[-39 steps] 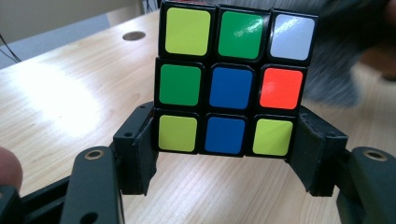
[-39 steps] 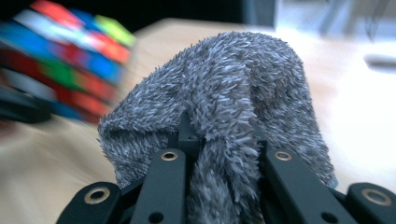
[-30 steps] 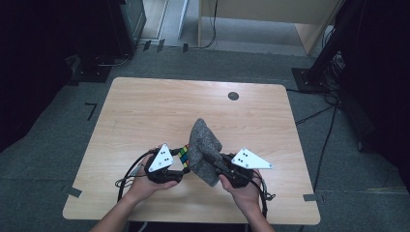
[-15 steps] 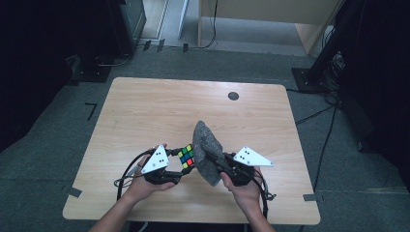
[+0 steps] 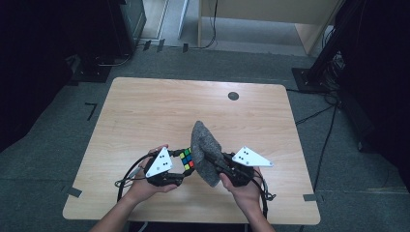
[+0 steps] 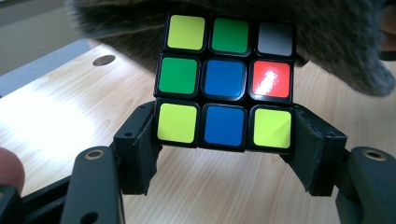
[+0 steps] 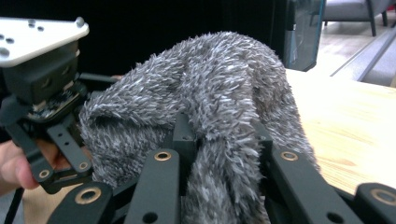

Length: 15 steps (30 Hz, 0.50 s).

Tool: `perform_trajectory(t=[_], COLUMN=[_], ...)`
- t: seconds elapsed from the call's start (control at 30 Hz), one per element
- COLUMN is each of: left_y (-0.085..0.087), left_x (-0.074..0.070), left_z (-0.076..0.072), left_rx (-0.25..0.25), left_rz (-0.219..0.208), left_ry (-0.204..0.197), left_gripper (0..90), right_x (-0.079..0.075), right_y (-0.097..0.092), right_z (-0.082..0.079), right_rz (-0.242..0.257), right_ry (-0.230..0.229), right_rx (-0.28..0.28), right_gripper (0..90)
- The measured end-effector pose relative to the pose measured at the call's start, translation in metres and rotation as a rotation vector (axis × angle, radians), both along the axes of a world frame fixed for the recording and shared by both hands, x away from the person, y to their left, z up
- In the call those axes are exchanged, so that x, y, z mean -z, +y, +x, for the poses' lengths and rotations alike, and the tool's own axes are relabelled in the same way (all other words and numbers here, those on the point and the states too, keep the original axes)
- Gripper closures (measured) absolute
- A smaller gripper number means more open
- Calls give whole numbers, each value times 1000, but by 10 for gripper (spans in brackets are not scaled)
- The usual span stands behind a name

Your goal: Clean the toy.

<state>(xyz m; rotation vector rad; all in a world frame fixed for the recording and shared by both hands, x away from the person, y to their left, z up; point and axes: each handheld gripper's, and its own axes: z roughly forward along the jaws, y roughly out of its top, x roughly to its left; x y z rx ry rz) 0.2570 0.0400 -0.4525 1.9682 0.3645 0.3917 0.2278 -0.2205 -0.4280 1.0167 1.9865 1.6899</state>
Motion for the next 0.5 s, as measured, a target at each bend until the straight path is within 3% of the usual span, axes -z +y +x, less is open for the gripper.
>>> perform_trajectory(t=[0.1, 0.2, 0.27, 0.33, 0.37, 0.5], left_y=[1, 1, -4, -11, -13, -24], left_x=[-2, -2, -1, 0, 0, -2], left_z=[0, 2, 1, 0, -1, -8], left_rx=[4, -9, -51, -92, -100, -112], left_rz=[-10, 1, 66, 147, 163, 221], left_ry=[8, 19, -2, -23, -27, -46], left_gripper=[339, 339, 339, 339, 339, 340], right_x=[3, 8, 5, -2, -5, 4], right_y=[5, -1, -2, 5, 12, 40], right_z=[0, 5, 2, -4, -8, -15], right_rz=[-29, -77, -58, -74, -110, -278], right_ry=[4, 40, 21, -42, -81, -131], right_rx=[13, 72, 63, 21, -10, -75], right_gripper=[734, 741, 741, 739, 735, 728])
